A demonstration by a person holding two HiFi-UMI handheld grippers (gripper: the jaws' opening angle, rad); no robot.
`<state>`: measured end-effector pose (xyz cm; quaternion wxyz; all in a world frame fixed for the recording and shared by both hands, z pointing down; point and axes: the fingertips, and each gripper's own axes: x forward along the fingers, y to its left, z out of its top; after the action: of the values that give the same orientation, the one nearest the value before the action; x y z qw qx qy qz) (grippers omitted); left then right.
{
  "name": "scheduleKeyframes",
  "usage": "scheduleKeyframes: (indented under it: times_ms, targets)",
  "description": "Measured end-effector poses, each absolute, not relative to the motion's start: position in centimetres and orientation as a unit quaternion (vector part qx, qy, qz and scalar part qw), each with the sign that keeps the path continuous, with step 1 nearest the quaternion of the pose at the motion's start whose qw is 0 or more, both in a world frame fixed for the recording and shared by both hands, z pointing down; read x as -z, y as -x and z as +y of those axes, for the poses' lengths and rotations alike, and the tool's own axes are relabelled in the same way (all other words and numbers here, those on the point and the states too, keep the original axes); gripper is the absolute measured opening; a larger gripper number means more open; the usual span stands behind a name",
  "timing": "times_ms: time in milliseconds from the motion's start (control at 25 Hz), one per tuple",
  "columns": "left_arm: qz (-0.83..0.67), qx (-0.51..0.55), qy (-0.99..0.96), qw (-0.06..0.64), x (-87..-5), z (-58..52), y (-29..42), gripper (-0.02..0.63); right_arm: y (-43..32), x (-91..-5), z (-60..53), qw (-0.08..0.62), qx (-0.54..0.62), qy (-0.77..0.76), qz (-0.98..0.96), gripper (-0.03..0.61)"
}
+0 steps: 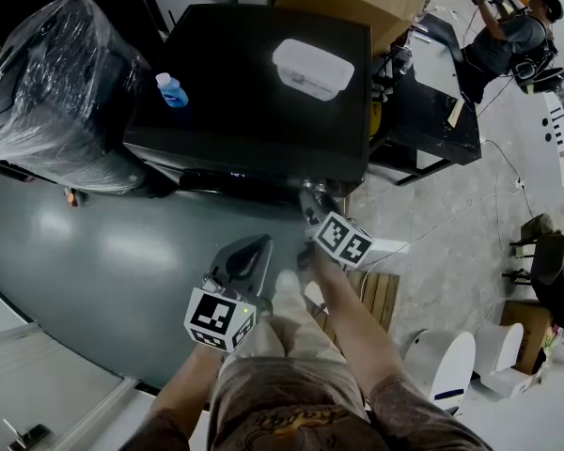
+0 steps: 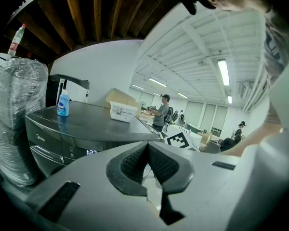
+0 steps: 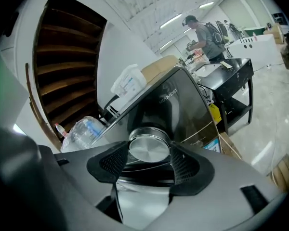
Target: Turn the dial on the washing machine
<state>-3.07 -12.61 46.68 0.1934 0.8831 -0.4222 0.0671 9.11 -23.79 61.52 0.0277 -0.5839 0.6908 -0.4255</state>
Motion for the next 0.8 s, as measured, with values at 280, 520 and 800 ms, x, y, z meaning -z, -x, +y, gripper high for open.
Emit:
scheduleKeyframes:
  times_ms: [280,520,800]
  targets:
    - [-0.424,-0.055,-0.886,0.183,-44.5,-13.3,3.4,-0.008,-9.6,-59.0,-22.5,0.020,0.410,0.584,0.700,0.262]
    - [-0.418,-0.045,-0.887,0.193,-40.3,-14.0,3.8,-0.008,-9.5,-50.2,-22.1,0.018,0.350,0.548,0.759,0.262]
    - [-0.410,-0.024,-0.891,0.196,-35.1,-13.2,4.9,-0.008,-6.9,-40.1,-18.9,0.004,0.281,0.451,0.847,0.262]
